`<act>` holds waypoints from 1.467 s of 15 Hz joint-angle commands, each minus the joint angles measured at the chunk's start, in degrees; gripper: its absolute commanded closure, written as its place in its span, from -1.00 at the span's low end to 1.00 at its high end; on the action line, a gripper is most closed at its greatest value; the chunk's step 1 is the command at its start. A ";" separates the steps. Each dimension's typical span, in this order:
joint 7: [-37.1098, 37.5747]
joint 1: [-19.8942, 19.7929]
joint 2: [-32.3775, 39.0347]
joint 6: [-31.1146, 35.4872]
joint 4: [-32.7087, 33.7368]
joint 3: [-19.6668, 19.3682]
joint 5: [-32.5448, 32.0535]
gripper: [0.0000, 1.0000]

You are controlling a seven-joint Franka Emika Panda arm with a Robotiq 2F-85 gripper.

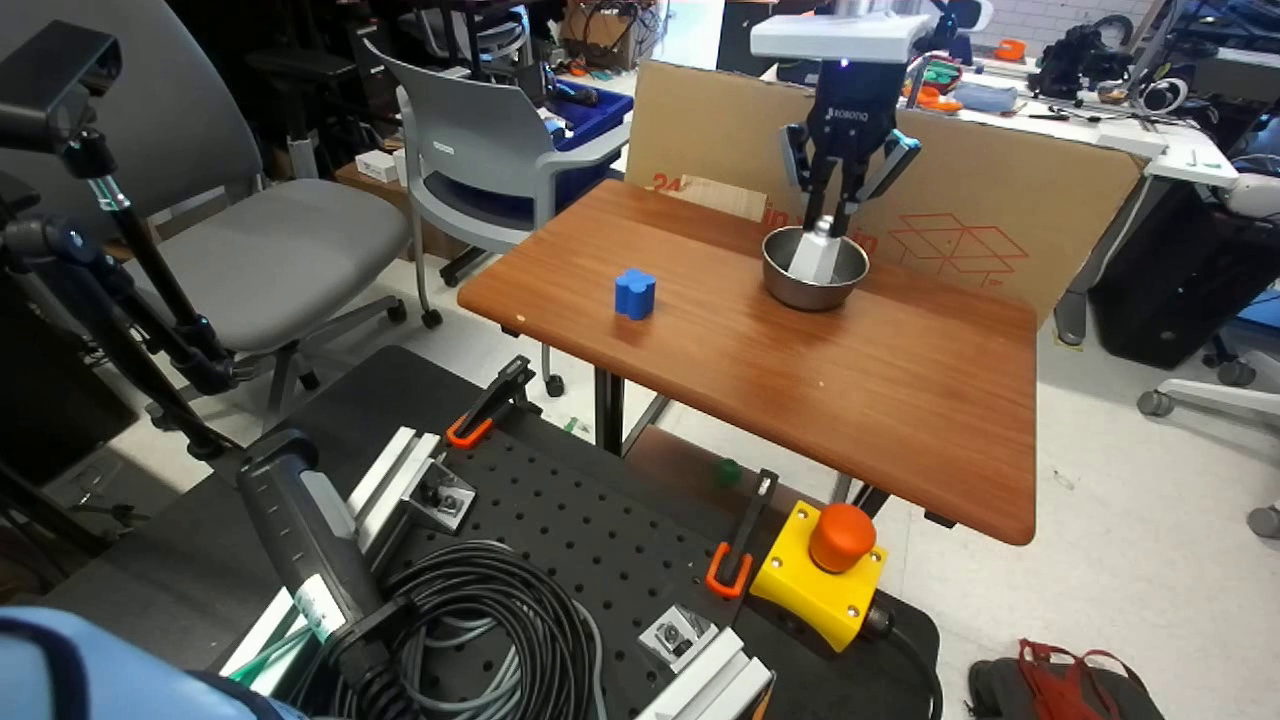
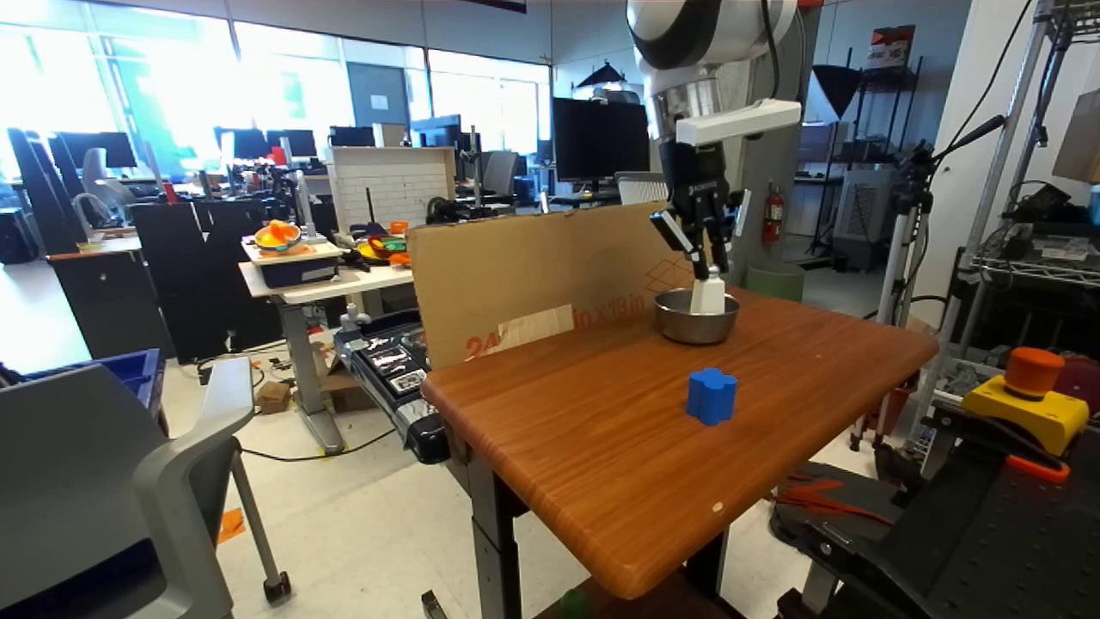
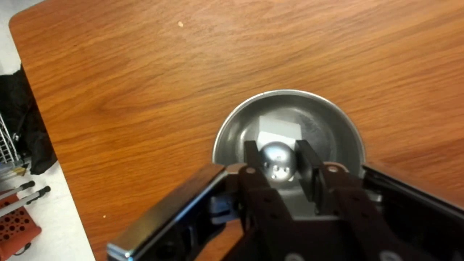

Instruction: Remove the bottle from the bowl and put it on the table

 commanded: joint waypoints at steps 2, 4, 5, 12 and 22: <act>-5.49 0.63 -13.99 1.31 -10.27 1.82 -1.23 0.86; -6.78 0.78 -19.43 0.65 -14.53 2.20 -2.00 0.86; -7.39 0.80 -21.62 -0.34 -16.45 2.38 -2.71 0.86; -15.27 -0.81 -25.77 -1.68 -27.11 3.09 -5.62 0.86; -10.18 -2.17 -22.10 20.80 -37.30 0.18 -22.87 0.86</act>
